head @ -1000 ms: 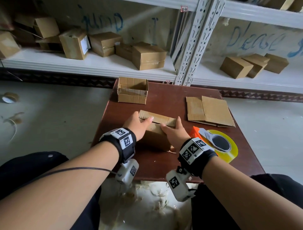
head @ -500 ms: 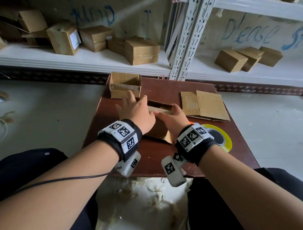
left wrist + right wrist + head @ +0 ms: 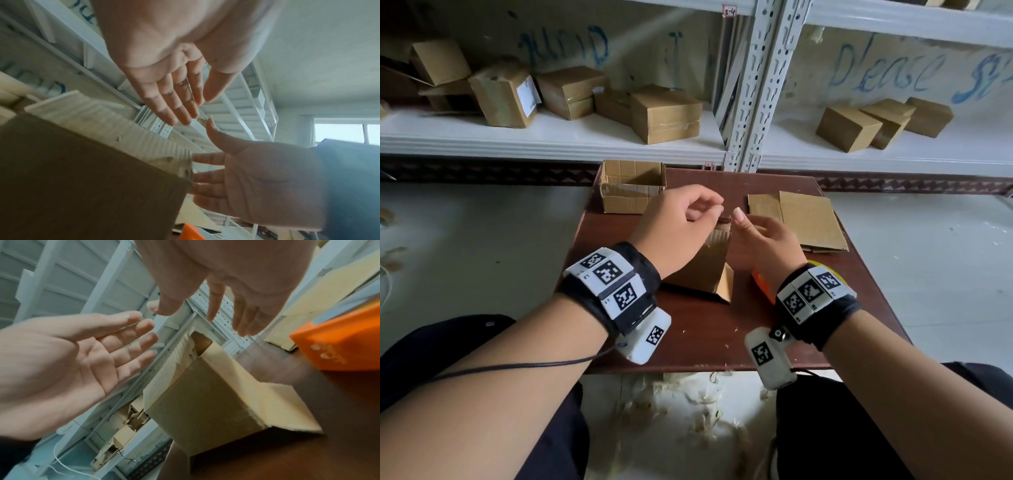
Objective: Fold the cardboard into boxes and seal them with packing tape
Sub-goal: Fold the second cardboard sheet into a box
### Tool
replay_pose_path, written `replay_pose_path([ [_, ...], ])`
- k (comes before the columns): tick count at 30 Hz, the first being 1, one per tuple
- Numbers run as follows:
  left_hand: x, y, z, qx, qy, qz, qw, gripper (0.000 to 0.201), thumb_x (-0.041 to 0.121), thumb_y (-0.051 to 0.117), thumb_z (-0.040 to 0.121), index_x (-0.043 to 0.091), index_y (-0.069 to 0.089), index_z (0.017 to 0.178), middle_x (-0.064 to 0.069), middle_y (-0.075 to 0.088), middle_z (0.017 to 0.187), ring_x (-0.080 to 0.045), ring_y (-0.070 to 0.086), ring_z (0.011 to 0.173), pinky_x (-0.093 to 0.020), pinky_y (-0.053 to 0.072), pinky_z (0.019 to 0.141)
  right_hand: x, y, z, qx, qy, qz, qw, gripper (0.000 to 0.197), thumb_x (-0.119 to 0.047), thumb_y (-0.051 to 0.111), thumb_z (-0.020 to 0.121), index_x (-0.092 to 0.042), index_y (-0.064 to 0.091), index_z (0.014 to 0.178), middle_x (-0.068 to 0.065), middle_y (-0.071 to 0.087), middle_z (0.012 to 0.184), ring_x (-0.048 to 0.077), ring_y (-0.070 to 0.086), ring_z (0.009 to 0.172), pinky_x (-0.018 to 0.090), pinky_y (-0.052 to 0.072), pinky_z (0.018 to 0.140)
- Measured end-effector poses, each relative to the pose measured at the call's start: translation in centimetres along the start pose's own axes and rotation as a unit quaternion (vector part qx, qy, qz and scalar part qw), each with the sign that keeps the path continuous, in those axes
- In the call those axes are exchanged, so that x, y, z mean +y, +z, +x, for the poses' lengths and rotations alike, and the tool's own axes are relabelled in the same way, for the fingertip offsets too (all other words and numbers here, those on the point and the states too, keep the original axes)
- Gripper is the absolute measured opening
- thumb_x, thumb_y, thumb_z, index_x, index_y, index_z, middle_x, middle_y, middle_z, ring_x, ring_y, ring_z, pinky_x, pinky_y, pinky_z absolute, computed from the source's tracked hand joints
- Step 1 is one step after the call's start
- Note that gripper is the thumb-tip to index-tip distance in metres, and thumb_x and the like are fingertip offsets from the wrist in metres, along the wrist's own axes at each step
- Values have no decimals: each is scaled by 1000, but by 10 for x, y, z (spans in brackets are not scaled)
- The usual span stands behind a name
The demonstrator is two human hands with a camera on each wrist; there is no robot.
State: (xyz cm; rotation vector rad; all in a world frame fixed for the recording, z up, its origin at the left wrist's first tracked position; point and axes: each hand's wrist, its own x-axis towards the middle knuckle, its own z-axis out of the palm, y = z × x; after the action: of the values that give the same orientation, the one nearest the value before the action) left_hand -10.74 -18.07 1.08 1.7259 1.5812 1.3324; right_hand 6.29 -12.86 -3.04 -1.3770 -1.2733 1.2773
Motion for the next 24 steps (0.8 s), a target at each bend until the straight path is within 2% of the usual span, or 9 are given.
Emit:
replay_pose_path([
  [2, 1, 7, -3, -12, -17, -45, 999, 14, 28, 68, 94, 25, 76, 106, 10, 76, 97, -9, 75, 87, -42, 62, 84, -7, -8, -7, -16, -19, 9, 1000, 82, -71, 84, 66, -7, 70, 115, -1, 72, 83, 10, 68, 65, 28, 53, 62],
  [4, 3, 16, -6, -34, -35, -82, 995, 14, 26, 68, 94, 22, 75, 106, 6, 77, 94, -14, 76, 85, -46, 63, 82, -6, -20, -9, -18, -41, -26, 999, 49, -48, 77, 89, -3, 71, 109, -2, 71, 81, 0, 66, 58, 17, 50, 54],
  [7, 7, 32, -13, -65, -66, -111, 989, 11, 17, 68, 96, 15, 75, 105, -2, 77, 90, -19, 76, 86, -43, 64, 80, 3, -38, -8, -12, -53, -101, 993, 34, -39, 79, 90, -11, 72, 108, -3, 74, 89, 5, 70, 73, 14, 49, 59],
  [10, 4, 52, -17, -101, -106, -127, 981, 7, 18, 69, 94, 18, 75, 98, -6, 77, 91, -23, 76, 88, -44, 64, 81, 19, -59, -2, 7, -30, -276, 961, 41, -44, 83, 84, -24, 67, 116, -4, 70, 104, 15, 67, 94, 26, 49, 76],
  [14, -3, 75, -21, -152, -114, -63, 980, 16, 33, 69, 91, 24, 75, 104, 9, 74, 94, -12, 72, 88, -38, 61, 88, 34, -79, -6, -19, 20, -483, 875, 68, -57, 77, 81, -25, 56, 136, 6, 62, 129, 27, 61, 116, 38, 51, 95],
  [15, -4, 79, -21, -165, -115, -48, 979, 17, 32, 69, 93, 24, 74, 106, 10, 73, 97, -10, 70, 88, -35, 59, 87, 36, -82, -8, -24, 18, -509, 860, 69, -59, 75, 82, -23, 55, 137, 7, 62, 128, 28, 61, 115, 38, 51, 94],
  [17, -8, 87, -21, -188, -120, -28, 974, 18, 33, 68, 94, 25, 73, 110, 10, 71, 103, -9, 68, 89, -31, 57, 83, 43, -90, -11, -23, 11, -517, 856, 66, -59, 70, 84, -20, 56, 135, 6, 64, 121, 26, 63, 106, 35, 52, 86],
  [20, -14, 91, -21, -209, -124, -10, 970, 21, 35, 68, 95, 24, 72, 112, 10, 69, 101, -10, 66, 89, -30, 54, 79, 50, -100, -13, -31, 9, -532, 846, 67, -58, 72, 85, -21, 52, 138, 3, 64, 127, 23, 63, 108, 36, 53, 89],
  [24, -16, 90, -21, -224, -119, 3, 967, 20, 37, 66, 96, 24, 71, 111, 12, 69, 97, -3, 63, 85, -25, 48, 74, 54, -101, -16, -43, 16, -563, 825, 63, -65, 62, 91, -29, 45, 140, 1, 71, 118, 26, 67, 102, 41, 55, 91],
])
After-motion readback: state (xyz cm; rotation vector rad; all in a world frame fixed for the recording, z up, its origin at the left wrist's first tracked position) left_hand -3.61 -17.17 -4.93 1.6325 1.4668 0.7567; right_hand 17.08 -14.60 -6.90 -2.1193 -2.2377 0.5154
